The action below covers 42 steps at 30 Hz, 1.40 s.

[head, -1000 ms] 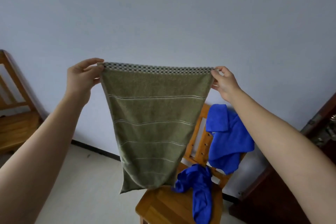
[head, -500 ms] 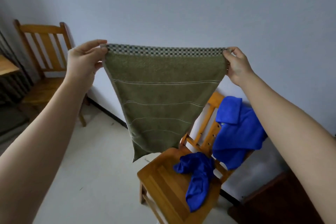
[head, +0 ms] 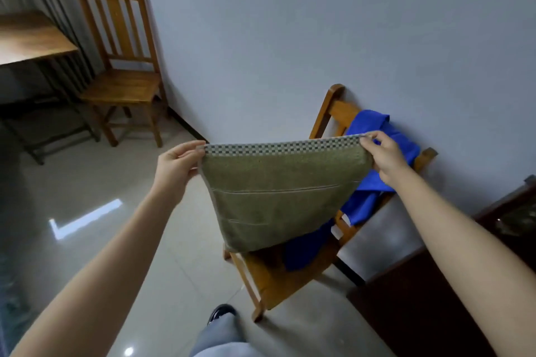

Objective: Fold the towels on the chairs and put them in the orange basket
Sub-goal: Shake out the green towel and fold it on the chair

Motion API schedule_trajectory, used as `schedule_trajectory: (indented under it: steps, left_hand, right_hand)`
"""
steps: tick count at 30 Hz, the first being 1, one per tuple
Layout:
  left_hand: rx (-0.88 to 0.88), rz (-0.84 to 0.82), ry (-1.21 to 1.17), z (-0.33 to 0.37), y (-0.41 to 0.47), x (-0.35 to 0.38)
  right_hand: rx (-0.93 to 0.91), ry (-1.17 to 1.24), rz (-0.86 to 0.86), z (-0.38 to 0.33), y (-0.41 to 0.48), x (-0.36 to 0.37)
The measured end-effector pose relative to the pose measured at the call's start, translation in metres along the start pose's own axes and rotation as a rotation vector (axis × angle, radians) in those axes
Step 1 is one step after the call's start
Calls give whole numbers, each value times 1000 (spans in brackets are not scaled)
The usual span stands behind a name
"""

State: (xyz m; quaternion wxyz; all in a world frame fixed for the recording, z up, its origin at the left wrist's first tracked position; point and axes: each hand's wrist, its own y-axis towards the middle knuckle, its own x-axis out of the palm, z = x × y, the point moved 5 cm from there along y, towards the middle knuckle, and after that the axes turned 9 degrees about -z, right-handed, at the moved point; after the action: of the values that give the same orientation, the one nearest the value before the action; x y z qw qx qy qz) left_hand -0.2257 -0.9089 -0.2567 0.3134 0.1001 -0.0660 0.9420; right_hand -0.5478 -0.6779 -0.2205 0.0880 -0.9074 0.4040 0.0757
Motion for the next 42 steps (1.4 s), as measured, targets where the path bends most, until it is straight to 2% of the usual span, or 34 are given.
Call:
schedule_trajectory:
  steps: [6, 11, 15, 23, 29, 36, 42]
  left_hand:
    - [-325, 52, 39, -112, -20, -11]
    - [-512, 78, 108, -186, -15, -24]
    - [-637, 55, 126, -225, -7, -26]
    - [-823, 127, 75, -266, 24, -46]
    - [-857, 239, 67, -275, 39, -62]
    - [-838, 349, 95, -295, 61, -85]
    - [-773, 514, -13, -336, 101, -83]
  right_hand:
    - [193, -174, 5, 90, -15, 10]
    - [326, -262, -20, 154, -10, 29]
    - [406, -344, -32, 191, 3, 38]
    - [517, -437, -83, 220, 44, 76]
    - [577, -449, -62, 238, 63, 96]
    - [524, -390, 84, 253, 107, 115]
    - [492, -347, 101, 298, 169, 147]
